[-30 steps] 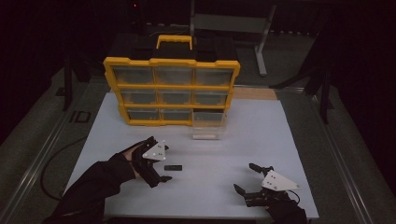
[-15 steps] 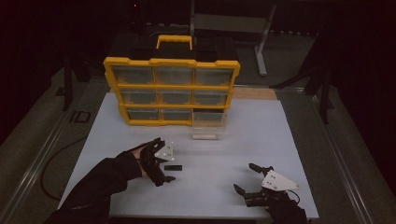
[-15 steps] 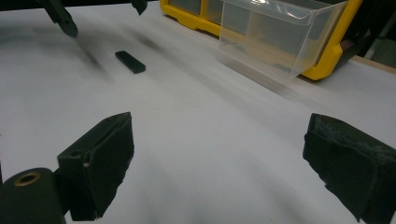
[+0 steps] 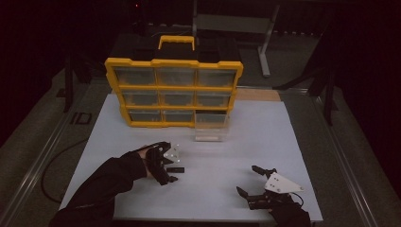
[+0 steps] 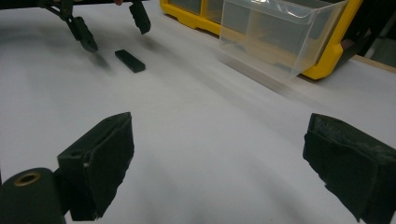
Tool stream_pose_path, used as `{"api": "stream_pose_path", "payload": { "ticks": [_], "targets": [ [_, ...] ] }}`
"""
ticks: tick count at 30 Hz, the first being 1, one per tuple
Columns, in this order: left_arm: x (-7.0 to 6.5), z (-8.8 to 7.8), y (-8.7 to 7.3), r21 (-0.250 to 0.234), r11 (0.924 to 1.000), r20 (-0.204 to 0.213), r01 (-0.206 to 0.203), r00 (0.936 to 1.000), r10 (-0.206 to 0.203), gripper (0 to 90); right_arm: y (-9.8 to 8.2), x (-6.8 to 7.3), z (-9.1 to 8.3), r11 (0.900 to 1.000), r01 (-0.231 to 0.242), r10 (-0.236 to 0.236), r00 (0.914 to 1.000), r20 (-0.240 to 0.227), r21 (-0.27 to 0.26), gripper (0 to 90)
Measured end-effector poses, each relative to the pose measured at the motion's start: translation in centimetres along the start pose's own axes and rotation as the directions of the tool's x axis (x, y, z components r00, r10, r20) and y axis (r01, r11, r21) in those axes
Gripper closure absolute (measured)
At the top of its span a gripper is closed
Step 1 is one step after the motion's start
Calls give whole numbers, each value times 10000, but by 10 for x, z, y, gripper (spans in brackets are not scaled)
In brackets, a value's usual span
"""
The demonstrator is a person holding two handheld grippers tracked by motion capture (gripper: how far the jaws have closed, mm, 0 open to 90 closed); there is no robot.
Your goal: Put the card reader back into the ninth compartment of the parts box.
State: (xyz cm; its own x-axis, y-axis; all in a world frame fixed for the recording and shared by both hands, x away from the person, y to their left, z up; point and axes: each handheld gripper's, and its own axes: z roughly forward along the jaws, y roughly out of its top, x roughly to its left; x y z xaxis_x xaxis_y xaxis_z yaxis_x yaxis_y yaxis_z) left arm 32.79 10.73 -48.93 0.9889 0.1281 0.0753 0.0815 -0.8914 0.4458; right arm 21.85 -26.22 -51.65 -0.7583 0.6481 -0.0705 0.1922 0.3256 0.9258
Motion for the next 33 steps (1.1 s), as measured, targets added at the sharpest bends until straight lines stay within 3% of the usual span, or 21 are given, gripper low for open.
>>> {"api": "stream_pose_path", "payload": {
  "ticks": [9, 23, 33],
  "targets": [
    [0, 4, 3, 366, 9993, -236, 2, 9997, 6, 279, 0, 0, 0, 10000, -3, 3, 10000, -7, -27, 90],
    [0, 11, 5, 857, 9963, 93, -114, 9999, 106, 592, 0, 0, 0, 10000, -6, 6, 10000, -26, 3, 90],
    [2, 13, 4, 978, 9952, 224, -38, 9997, 16, 687, 0, 0, 0, 10000, -17, 17, 10000, -28, -22, 90]
  ]
}}
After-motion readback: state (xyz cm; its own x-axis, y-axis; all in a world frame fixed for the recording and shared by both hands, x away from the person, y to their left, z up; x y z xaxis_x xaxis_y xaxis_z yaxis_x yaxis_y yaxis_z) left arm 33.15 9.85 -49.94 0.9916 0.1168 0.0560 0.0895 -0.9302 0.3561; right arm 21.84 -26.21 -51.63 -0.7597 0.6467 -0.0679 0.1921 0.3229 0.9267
